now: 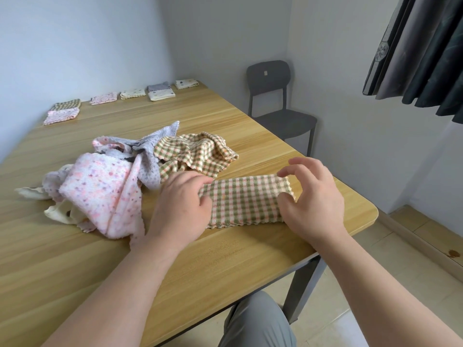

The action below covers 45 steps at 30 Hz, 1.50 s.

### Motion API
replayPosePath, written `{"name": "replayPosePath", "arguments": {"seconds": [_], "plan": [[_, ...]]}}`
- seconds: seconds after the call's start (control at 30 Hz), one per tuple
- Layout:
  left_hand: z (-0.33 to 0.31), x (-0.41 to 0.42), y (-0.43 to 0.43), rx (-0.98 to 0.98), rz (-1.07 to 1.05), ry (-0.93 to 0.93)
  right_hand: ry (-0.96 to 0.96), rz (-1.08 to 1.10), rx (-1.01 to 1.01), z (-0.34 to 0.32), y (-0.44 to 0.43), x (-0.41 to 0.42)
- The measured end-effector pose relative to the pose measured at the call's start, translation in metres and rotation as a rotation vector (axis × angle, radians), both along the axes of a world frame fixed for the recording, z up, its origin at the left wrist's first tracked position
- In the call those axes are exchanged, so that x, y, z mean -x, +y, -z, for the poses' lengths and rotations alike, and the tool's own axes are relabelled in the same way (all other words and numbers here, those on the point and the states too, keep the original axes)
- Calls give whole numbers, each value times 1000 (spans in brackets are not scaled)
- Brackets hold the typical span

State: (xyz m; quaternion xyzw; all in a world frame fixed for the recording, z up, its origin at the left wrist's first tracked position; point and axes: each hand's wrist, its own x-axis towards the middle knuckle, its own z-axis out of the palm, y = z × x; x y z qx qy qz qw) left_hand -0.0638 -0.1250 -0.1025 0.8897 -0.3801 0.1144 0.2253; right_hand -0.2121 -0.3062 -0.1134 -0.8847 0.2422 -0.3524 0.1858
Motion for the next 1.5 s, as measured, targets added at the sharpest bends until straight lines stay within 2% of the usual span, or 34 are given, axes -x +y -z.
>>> {"name": "replayPosePath", "arguments": {"seconds": [0.1, 0.2, 0.3, 0.4, 0.53, 0.83, 0.93, 1.03, 1.13, 1.2, 1.33, 1.5], "plan": [[6, 6, -17, -119, 181, 29, 28, -126, 210, 2, 14, -15], [15, 2, -24, -233, 258, 90, 299, -243, 133, 1, 32, -39], [21, -5, -24, -330, 233, 123, 499, -257, 7, 11, 37, -56], [23, -9, -25, -363, 209, 143, 609, -225, 10, 19, 33, -57], [25, -11, -21, -424, 185, 163, 680, -195, 33, 17, 25, -51], [21, -19, -5, -556, 19, 263, 823, -69, -50, 8, -15, -23], [21, -17, -5, -570, 4, 276, 812, -15, -76, 10, -26, -14], [17, -10, -6, -604, -21, 281, 646, 82, -64, 18, -29, -9], [11, 1, -6, -631, -48, 157, 571, 124, -50, 19, -26, -7], [8, 9, -11, -606, 38, 55, 607, 104, -26, 16, -24, -7], [8, 17, -29, -618, 246, 140, 589, 80, -38, 7, -19, -6], [8, 22, -39, -703, 232, 130, 456, 69, -168, -8, -14, -9]]}}
